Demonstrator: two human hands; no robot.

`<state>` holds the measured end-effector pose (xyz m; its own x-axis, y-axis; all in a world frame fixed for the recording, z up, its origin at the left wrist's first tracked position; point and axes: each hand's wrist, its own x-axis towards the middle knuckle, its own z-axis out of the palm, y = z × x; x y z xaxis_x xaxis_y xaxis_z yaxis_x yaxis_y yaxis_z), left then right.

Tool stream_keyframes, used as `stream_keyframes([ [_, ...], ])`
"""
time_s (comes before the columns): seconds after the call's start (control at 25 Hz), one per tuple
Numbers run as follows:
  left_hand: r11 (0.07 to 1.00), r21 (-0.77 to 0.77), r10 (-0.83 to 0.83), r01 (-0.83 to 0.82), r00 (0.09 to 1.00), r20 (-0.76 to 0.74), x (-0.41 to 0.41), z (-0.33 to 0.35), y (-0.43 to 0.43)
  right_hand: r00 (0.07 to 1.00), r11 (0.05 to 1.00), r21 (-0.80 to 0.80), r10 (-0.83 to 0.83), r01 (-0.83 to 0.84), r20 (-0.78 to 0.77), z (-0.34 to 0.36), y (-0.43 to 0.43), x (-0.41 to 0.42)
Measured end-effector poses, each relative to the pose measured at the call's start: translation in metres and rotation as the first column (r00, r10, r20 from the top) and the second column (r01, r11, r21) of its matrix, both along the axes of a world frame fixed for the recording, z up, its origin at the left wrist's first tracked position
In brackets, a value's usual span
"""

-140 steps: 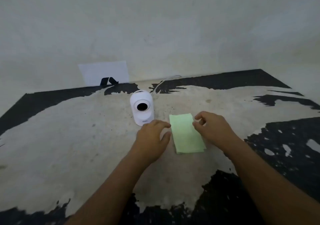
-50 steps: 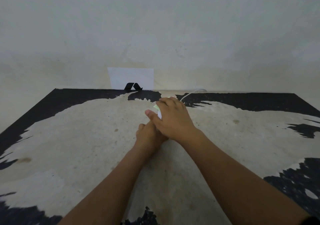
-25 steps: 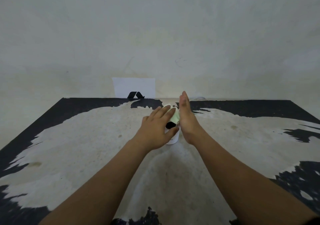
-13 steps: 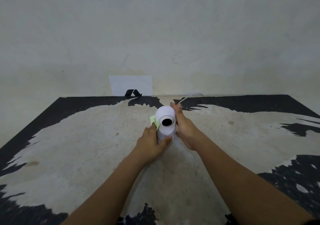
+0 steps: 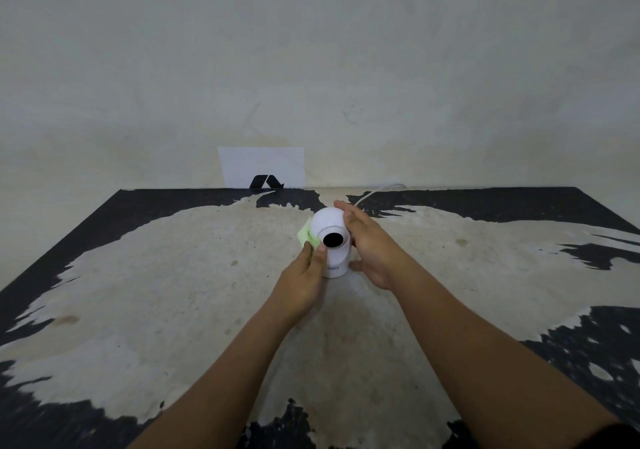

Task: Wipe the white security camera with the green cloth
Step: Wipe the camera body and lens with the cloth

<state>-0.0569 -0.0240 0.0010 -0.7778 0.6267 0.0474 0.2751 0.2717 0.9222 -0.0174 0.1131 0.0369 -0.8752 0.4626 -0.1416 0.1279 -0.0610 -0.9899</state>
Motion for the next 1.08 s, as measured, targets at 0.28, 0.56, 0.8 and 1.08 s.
stream_keyframes([
  [0.28,0.986,-0.015,0.167,-0.166,0.983,0.077,-0.013,0.023,0.006,1.000,1.000,0.021,0.015,-0.015,-0.006,0.003,-0.003,0.004],
  [0.56,0.959,-0.195,0.167,-0.206,0.966,-0.196,-0.006,0.005,0.003,1.000,1.000,0.020,0.013,-0.013,-0.025,0.005,-0.005,0.006],
  [0.8,0.999,0.035,0.025,-0.033,0.974,0.223,0.019,0.006,-0.008,0.990,0.966,0.225,-0.108,0.126,-0.090,0.005,-0.001,0.020],
  [1.08,0.980,0.157,-0.169,0.125,0.935,0.313,0.016,0.014,-0.005,0.973,0.974,-0.004,0.225,-0.226,0.055,-0.028,0.007,0.064],
])
